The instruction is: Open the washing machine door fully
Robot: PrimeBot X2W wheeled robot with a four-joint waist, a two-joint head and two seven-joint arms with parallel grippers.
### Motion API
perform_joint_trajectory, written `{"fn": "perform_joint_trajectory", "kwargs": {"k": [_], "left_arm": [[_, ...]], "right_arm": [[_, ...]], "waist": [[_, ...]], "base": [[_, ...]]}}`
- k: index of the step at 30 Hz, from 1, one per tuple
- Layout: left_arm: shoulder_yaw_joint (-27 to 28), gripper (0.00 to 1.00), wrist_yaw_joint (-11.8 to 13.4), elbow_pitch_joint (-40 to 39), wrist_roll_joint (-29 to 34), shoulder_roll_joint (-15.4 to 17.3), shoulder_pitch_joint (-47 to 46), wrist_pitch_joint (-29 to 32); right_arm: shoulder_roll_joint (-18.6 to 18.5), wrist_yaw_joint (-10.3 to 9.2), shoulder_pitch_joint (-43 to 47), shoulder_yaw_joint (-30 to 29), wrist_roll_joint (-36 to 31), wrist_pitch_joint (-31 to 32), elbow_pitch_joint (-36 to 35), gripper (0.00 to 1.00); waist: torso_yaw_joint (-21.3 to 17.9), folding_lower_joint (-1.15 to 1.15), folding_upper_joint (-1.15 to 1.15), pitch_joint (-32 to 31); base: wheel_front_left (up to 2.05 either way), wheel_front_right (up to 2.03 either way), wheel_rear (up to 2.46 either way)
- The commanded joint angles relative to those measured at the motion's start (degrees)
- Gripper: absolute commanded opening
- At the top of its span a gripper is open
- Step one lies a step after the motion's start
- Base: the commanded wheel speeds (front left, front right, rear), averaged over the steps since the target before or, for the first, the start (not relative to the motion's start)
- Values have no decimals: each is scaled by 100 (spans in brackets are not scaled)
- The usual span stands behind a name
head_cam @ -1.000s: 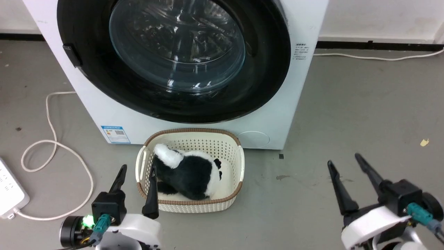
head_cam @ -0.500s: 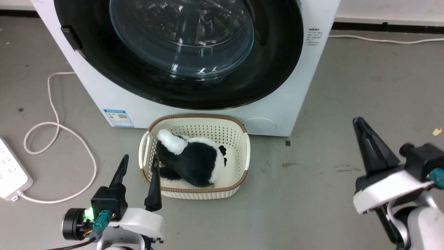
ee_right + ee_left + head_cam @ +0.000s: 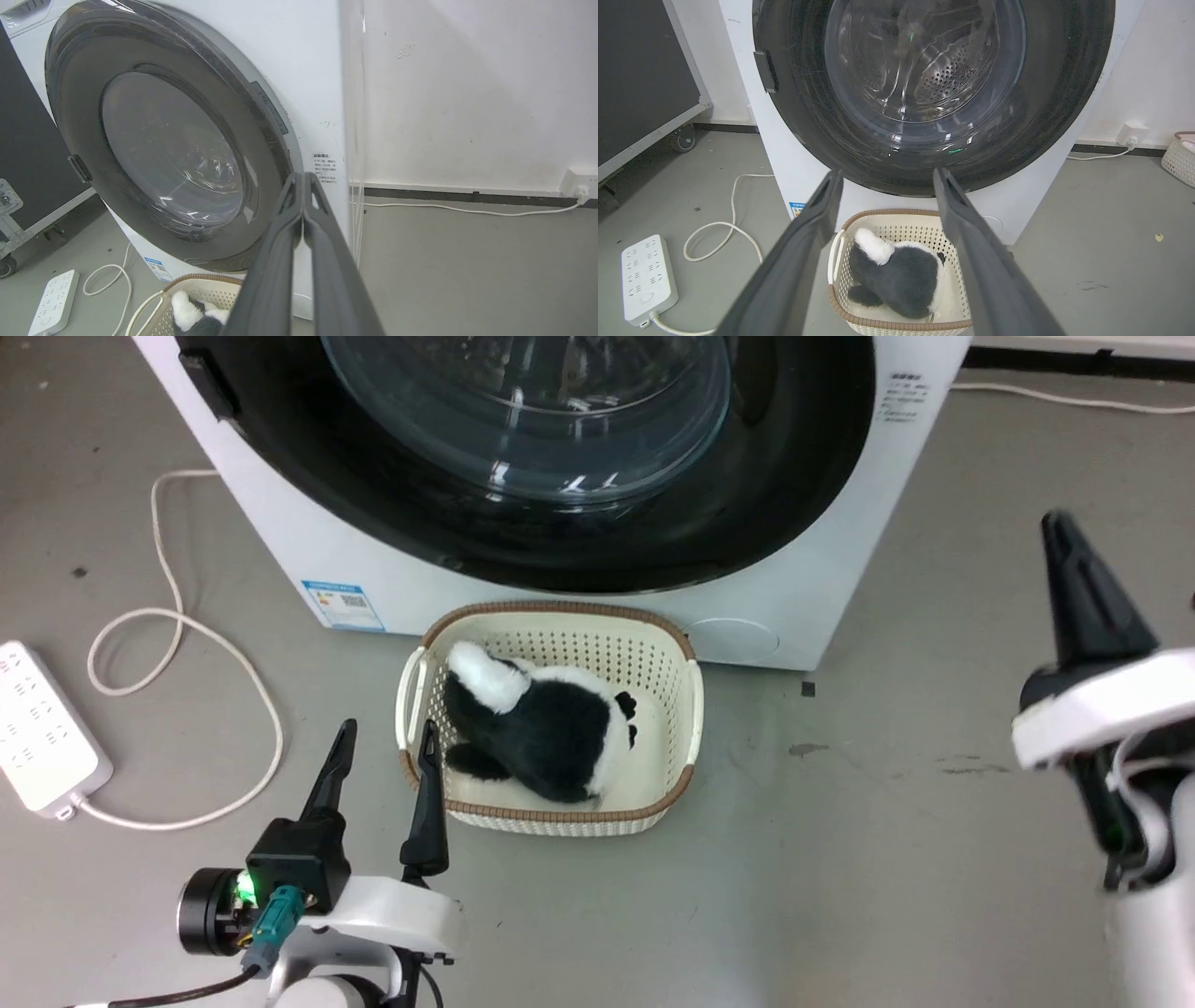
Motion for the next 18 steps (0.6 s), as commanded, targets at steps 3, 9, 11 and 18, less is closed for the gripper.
{"fn": "perform_joint_trajectory", "kwargs": {"k": [3, 9, 11, 18], "left_arm": [[-67, 100, 56, -36, -65, 6, -158, -84], [-153, 100, 109, -70, -97, 6, -256, -156], [-182, 100, 125, -88, -124, 7, -284, -180], [-294, 100, 185, -121, -210, 7, -387, -264]], "right_arm": [[-2, -2, -467, -142, 282, 158, 197, 0], [97, -3, -1071, -374, 723, 484, 609, 0], [108, -3, -1257, -417, 846, 635, 749, 0], [206, -3, -2016, -785, 1416, 1228, 1310, 0]], "waist": [[80, 0, 0, 133], [198, 0, 0, 327], [242, 0, 0, 400], [399, 0, 0, 650]], "base": [[0, 0, 0], [0, 0, 0], [0, 0, 0], [0, 0, 0]]}}
